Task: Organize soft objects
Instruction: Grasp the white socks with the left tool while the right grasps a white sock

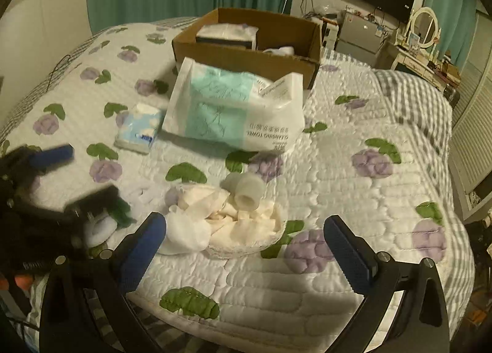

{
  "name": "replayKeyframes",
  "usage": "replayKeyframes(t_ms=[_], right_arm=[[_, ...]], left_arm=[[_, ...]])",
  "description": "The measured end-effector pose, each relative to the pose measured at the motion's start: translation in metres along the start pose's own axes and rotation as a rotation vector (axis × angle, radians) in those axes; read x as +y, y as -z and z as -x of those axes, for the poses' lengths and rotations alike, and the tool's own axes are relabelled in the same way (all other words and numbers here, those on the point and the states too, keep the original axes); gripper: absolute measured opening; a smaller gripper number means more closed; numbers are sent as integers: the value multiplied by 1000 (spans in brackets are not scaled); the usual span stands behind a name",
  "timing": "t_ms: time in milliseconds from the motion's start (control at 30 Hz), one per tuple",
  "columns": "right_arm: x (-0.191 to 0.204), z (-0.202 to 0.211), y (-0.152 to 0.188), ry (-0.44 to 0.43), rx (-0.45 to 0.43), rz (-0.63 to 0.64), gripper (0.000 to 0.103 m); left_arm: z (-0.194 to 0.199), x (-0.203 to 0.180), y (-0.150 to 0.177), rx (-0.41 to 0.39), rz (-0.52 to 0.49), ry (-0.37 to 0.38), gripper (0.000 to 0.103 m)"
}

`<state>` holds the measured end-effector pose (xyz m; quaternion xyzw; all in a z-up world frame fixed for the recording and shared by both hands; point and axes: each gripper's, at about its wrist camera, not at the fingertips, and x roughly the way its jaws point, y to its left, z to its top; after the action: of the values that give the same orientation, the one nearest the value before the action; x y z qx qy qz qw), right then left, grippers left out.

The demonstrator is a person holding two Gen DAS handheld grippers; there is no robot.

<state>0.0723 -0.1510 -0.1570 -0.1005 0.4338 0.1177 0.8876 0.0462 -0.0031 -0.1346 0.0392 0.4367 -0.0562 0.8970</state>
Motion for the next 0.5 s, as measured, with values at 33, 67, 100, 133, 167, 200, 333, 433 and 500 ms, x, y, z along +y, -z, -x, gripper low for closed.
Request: replayKeyframes(t_ms=[33,67,100,133,167,200,333,433,500], right_arm=[[0,-4,1,-2,16,1,103],[1,-7,1,-5,26,2,103],[2,-9,1,-8,36,4,103],[2,-11,1,-15,44,7,102],[4,-12,1,-21,46,9,100],[5,-12,1,-29,46,14,99],[10,-12,3,-43,47,36,98],[15,-6,3,-45,33,50,96],[19,-2,3,-42,17,57,94]], left_arm=[[-5,-3,1,20,-13,0,79],[-8,-3,1,34,-18,2,71],[-10,-4,1,45,-22,9,69],[-12,-6,1,54,-26,25,64],[-13,-6,2,56,-29,35,56],[-13,-7,2,58,-35,48,50],[-11,-10,4,52,-54,82,24],[-1,-9,2,15,-43,41,19],[7,-4,-1,-15,-25,36,3]])
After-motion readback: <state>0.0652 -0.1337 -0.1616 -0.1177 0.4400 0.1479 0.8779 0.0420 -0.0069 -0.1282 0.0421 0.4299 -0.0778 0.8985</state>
